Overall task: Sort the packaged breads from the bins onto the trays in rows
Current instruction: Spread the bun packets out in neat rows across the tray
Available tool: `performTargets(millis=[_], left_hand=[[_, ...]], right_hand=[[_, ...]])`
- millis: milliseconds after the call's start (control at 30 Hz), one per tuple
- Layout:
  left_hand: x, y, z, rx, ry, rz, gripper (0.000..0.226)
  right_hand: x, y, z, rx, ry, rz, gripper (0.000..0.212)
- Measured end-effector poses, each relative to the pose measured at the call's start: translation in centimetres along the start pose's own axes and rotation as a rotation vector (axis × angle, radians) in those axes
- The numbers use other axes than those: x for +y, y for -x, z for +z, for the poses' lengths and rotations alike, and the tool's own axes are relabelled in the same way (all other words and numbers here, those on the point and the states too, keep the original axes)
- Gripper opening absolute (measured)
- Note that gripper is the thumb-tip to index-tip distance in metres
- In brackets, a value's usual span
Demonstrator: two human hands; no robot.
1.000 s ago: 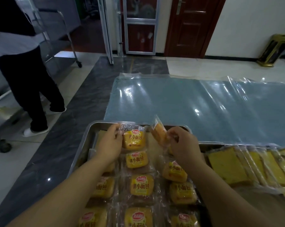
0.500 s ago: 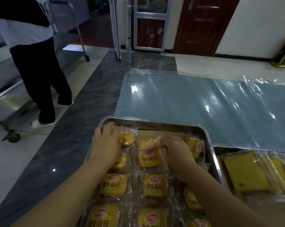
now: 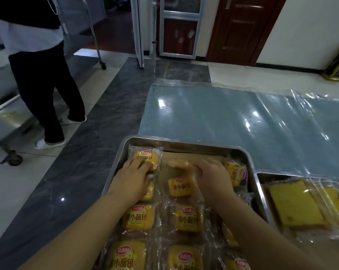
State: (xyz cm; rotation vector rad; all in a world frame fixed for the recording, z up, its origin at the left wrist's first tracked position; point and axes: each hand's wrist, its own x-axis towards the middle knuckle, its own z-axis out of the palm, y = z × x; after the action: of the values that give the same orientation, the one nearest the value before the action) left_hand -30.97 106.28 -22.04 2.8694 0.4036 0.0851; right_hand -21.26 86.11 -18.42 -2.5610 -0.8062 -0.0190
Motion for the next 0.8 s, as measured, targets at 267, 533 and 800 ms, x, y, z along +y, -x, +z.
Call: performTargets(millis=[267, 533, 800], left_hand=[[3.7, 0.0, -2.5, 0.001, 0.768, -0.142, 0.039], [6.3, -1.1, -2.6, -0.111, 1.405, -0.466, 0.015], [5.7, -1.8, -3.2, -0.215, 1.218, -0.246, 0.022]], right_hand=[[-1.9, -1.7, -2.3, 0.129, -0.117, -0.089, 0.017], [-2.4, 0.6, -1.1, -0.2, -0.468, -0.181, 0.025], [0.7, -1.0, -1.2, -0.133, -0.366, 0.2, 0.052]])
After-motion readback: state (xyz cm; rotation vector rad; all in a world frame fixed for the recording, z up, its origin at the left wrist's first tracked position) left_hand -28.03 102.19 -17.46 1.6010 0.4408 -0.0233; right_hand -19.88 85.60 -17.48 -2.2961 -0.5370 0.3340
